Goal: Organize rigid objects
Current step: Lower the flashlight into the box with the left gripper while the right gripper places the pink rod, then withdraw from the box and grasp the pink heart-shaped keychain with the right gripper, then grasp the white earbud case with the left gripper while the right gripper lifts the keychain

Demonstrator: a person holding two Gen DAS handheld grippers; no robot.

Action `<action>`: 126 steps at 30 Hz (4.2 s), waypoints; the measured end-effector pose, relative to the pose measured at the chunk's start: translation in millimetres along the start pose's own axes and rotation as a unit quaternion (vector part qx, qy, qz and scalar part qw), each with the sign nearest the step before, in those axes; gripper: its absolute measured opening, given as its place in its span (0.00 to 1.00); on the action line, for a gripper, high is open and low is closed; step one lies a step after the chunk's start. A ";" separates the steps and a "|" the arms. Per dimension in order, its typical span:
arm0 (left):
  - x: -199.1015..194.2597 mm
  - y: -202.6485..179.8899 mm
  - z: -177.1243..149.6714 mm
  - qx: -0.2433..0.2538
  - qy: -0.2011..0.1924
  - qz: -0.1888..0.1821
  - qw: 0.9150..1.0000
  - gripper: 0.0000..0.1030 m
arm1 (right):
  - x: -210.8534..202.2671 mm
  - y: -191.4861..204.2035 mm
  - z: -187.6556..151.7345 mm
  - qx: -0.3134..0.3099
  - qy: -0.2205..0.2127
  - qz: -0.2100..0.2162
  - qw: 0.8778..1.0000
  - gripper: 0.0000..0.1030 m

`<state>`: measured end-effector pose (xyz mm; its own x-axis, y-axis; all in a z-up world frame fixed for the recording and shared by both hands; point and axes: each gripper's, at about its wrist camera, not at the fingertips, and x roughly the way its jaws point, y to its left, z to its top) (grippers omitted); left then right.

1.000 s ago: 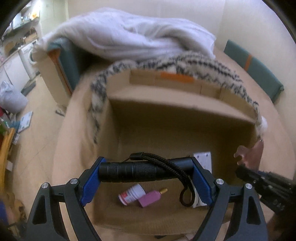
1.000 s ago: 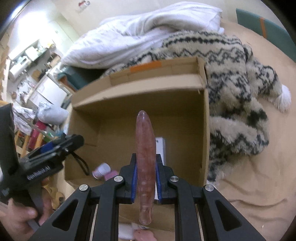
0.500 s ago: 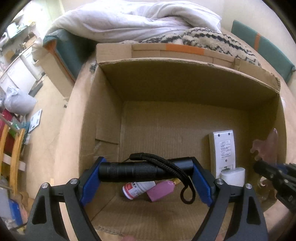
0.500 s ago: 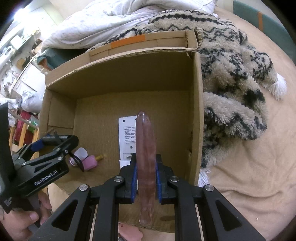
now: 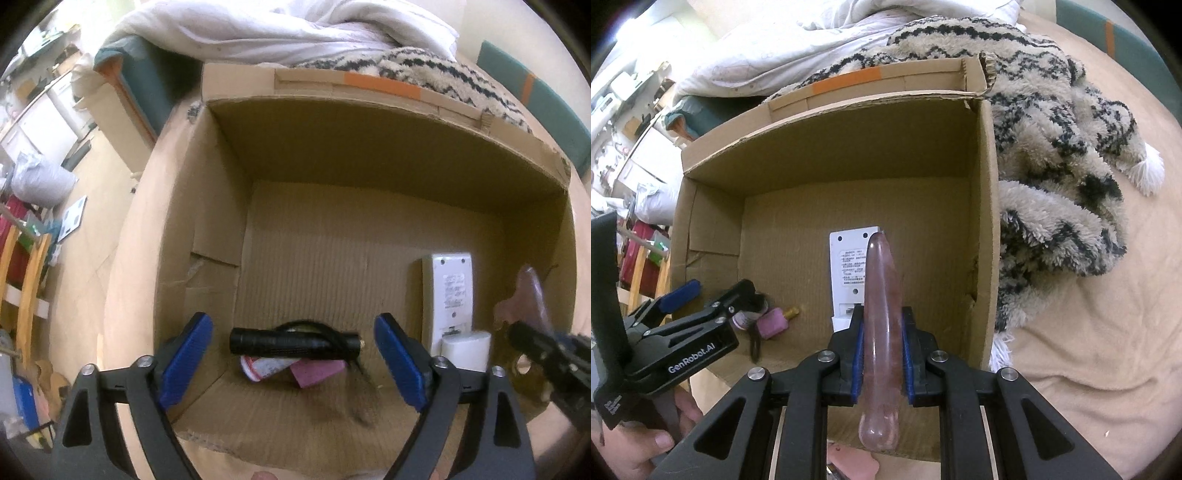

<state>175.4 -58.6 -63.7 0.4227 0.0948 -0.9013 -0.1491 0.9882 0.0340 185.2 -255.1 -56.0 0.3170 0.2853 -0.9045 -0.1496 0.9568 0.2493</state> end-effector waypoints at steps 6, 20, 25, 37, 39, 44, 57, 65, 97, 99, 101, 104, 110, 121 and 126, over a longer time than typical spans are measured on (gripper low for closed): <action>-9.0 -1.6 2.6 -0.003 -0.007 -0.002 1.000 0.98 | -10.0 -3.4 3.4 0.009 -0.018 0.015 1.000 0.17; -30.7 5.4 0.3 -0.010 -0.017 0.006 1.000 0.98 | -37.4 10.2 1.0 -0.012 -0.080 0.042 0.996 1.00; -44.5 12.4 -3.6 -0.016 -0.027 -0.002 1.000 0.98 | -50.6 11.8 -5.4 -0.021 -0.106 0.031 0.994 1.00; -78.1 41.3 -31.0 -0.023 -0.050 -0.021 0.998 0.98 | -73.3 8.0 -29.3 -0.003 -0.112 0.038 0.993 1.00; -82.2 47.4 -39.6 -0.022 -0.051 -0.020 0.998 0.98 | -73.4 7.9 -36.0 -0.002 -0.102 0.038 0.994 1.00; -83.4 62.5 -58.3 -0.036 -0.041 -0.024 0.998 0.98 | -71.2 6.0 -58.8 0.012 -0.074 0.050 0.996 1.00; -72.5 90.8 -78.1 -0.072 -0.040 -0.030 0.996 0.98 | -17.8 -9.8 -97.3 0.091 0.056 0.099 0.989 1.00; -65.1 91.7 -78.1 -0.091 -0.012 -0.050 0.995 0.98 | 37.6 -18.7 -119.9 0.162 0.165 0.130 0.964 0.62; -53.7 89.5 -81.8 -0.094 0.008 -0.042 0.995 0.98 | -93.1 33.9 -82.1 -0.020 -0.062 0.115 0.991 0.39; -51.9 88.8 -81.9 -0.092 0.009 -0.039 0.995 0.98 | -111.1 34.5 -73.0 -0.029 -0.092 0.122 0.988 0.39; -50.6 88.8 -82.3 -0.091 0.010 -0.035 0.995 0.98 | -128.4 39.4 -64.8 -0.043 -0.124 0.129 0.983 0.39; -48.4 89.3 -83.3 -0.092 0.012 -0.030 0.995 0.98 | -150.3 47.6 -57.5 -0.077 -0.175 0.126 0.973 0.39; -42.7 90.3 -85.9 -0.091 0.018 -0.018 0.996 0.98 | -146.2 46.6 -55.8 -0.118 -0.207 0.092 0.967 0.39; -37.1 71.6 -92.7 -0.057 0.031 -0.009 0.998 0.98 | -119.7 16.9 -60.2 -0.058 -0.173 0.113 0.977 0.39; -40.2 47.1 -102.0 -0.067 0.045 -0.029 0.996 0.98 | -115.5 10.2 -57.9 -0.038 -0.162 0.118 0.979 0.39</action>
<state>60.2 -28.2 -69.9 0.3535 0.0220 -0.9352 -0.2478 0.9662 -0.0710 92.8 -281.6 31.0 0.5435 0.5128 -0.6646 -0.3195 0.8585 0.4011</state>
